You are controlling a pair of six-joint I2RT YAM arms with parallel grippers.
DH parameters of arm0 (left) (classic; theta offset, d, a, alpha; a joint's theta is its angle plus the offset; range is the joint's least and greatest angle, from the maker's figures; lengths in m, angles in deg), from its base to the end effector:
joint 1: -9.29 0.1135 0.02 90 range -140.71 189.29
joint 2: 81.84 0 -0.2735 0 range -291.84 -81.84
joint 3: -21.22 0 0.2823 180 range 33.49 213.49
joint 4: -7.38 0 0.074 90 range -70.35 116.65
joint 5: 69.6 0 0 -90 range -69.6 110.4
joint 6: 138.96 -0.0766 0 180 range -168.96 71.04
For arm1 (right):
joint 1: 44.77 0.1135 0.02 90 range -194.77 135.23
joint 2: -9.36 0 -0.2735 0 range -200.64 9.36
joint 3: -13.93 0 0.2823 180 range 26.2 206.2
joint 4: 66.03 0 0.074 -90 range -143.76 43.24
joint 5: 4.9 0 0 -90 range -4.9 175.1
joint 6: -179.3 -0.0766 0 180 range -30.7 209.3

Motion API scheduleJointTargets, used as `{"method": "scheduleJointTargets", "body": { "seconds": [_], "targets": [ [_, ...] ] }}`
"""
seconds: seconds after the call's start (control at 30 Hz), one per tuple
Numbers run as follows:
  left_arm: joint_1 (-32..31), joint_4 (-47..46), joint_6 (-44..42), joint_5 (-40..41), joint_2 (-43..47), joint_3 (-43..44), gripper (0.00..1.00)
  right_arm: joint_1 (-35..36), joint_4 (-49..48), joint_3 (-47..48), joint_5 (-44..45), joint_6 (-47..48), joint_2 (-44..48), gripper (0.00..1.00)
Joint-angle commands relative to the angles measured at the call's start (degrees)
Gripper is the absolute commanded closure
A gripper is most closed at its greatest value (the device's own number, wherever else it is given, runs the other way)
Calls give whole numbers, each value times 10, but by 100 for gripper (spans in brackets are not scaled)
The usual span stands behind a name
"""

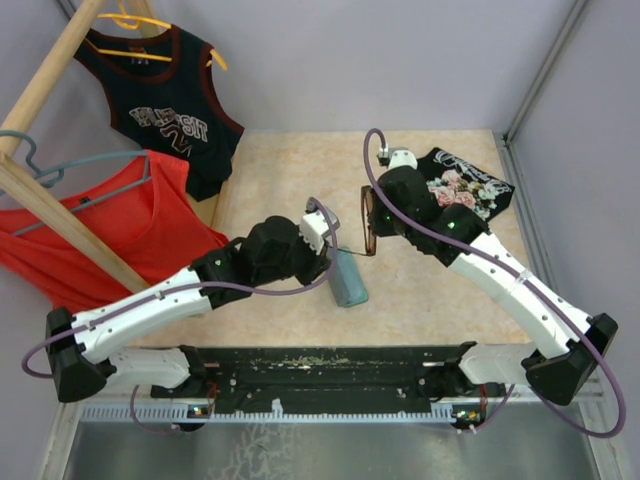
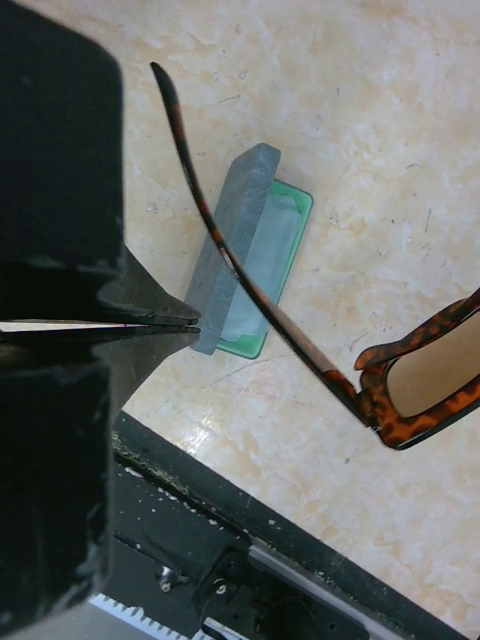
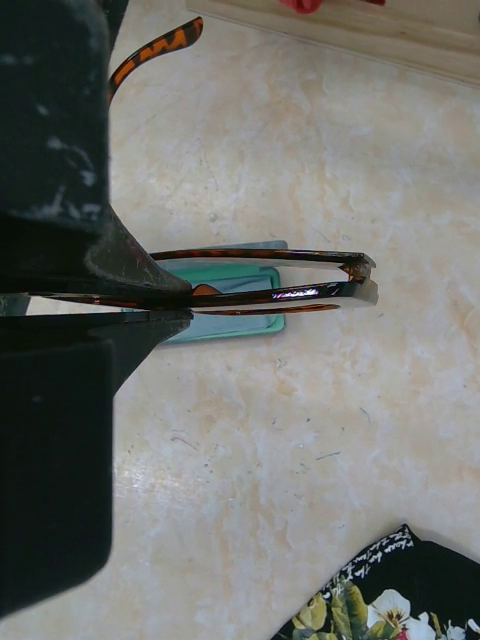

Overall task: Organize the sunglasses
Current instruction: Fold the sunglasses.

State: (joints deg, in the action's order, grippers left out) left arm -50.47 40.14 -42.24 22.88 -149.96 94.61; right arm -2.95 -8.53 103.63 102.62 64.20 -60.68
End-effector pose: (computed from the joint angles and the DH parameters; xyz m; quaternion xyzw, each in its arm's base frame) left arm 0.1704 -0.2858 0.3237 0.3716 0.7698 -0.2689 0.4440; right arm 0.2454 0.1886 0.3753 -0.0628 0.8880 0.1254 0.4379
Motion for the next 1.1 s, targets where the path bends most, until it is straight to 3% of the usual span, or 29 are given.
{"method": "scheduleJointTargets", "body": {
  "seconds": [0.0,0.43,1.07],
  "targets": [
    [-3,-41,7,37,-18,12,100,-3,-21,12,-19,-1,8,100],
    [-2,-57,-4,70,-56,38,100,-3,-9,4,-41,2,11,100],
    [-3,-72,-11,54,-117,88,100,-3,-32,-25,-104,10,24,100]
  ]
}}
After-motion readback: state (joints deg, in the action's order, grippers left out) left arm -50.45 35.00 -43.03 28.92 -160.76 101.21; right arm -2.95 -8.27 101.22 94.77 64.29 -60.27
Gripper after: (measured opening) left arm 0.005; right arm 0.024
